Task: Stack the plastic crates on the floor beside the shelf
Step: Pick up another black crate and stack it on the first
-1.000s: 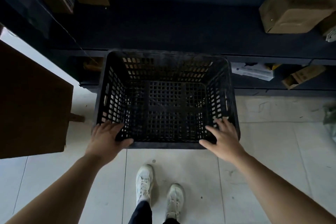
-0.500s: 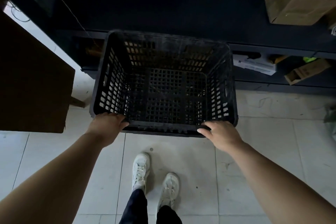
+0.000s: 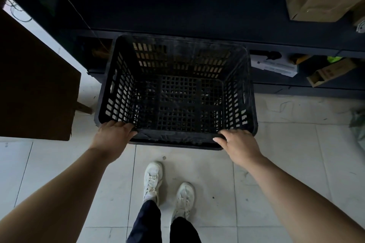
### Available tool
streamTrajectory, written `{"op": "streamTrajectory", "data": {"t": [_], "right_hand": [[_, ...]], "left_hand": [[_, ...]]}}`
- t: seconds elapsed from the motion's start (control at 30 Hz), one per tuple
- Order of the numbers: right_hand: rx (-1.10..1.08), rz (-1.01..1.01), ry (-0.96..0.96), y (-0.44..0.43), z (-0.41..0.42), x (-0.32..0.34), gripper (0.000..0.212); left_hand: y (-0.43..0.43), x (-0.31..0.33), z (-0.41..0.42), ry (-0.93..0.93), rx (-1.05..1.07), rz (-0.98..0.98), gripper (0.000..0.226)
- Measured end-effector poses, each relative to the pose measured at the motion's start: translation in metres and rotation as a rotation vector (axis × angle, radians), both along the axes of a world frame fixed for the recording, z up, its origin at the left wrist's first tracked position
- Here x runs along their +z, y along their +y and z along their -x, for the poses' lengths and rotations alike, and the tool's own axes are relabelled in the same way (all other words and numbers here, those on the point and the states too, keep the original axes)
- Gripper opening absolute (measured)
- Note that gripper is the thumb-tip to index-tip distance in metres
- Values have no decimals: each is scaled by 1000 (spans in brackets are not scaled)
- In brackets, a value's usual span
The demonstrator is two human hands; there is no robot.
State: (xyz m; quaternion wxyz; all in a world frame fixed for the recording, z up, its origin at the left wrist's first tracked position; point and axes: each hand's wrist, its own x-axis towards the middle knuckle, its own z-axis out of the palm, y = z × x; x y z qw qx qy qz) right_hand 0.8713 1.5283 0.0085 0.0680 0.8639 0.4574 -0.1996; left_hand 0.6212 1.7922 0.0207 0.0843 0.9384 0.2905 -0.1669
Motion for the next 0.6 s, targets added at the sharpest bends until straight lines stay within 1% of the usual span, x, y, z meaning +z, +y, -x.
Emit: {"op": "streamTrajectory", "data": {"t": [0.03,0.07,0.1,0.17,0.2,0.23,0.27,0.37,0.4,0.5,0.6], "right_hand": [[3,5,7,0,1,0,55],[4,14,17,-1,2,0,62],[6,11,26,-3,5,-1,72],[15,-11,41,-5,11,-4,100],[2,-21,53,-7,11,-6,110],[-20,-22,73,-9,11,-9,112],[-40,-15,95,-10,10,-11,106],[-42,39,126,-9,7,-14,56],[-27,56,127,-7,7,-15,46],[-47,35,73,-2,5,-18,27],[-39,36,34,-1,2,-22,23]], "left_hand": [[-1,0,1,16,1,6,32],[-2,-1,1,47,1,21,33],[-4,-3,3,76,1,37,34],[-7,-8,5,104,7,56,36],[-8,-9,6,110,9,57,36],[-7,-9,5,122,2,57,37],[-6,-9,5,143,-1,65,39],[-4,-10,-2,212,-6,101,45],[-4,-10,-6,245,-31,95,44],[-3,-14,-11,248,-38,113,38],[1,-21,-5,187,15,152,38]]}}
